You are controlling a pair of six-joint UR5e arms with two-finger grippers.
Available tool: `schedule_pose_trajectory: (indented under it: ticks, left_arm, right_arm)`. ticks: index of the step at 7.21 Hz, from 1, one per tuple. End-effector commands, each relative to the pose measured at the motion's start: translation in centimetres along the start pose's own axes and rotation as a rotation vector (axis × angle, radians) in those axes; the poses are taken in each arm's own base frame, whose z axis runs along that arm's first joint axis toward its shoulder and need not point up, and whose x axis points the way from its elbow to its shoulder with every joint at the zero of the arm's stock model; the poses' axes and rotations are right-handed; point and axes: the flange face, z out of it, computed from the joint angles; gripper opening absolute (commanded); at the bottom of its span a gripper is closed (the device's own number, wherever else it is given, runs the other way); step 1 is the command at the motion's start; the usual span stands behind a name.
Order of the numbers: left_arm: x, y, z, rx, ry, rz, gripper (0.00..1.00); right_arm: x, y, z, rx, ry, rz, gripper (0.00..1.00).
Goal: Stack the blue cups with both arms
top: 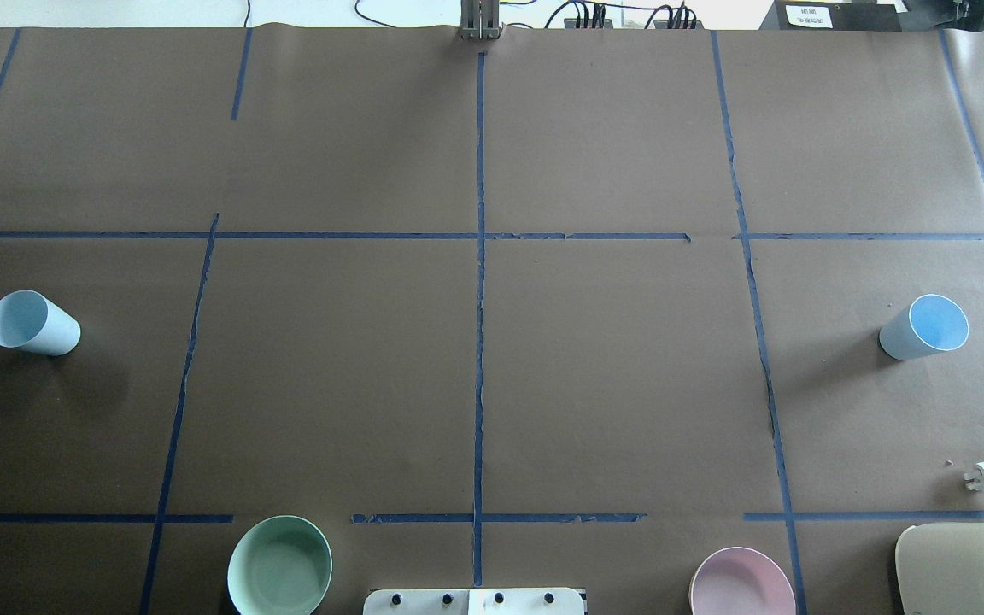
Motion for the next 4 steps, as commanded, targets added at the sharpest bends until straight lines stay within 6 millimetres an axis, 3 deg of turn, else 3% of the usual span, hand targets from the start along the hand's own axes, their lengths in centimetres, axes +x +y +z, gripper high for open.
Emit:
schedule_pose_trajectory:
  ticks: [1,4]
  left_arm:
    - [0.09,0.00,0.13,-0.003,0.000,0.004,1.00]
    - [0.33,-0.47,-0.08,0.001,-0.005,0.004,1.00]
  right_arm:
    - [0.00,0.00,0.00,0.000,0.000,0.000,1.00]
    - [-0.09,-0.09,-0.09,0.002,0.000,-0.002,1.00]
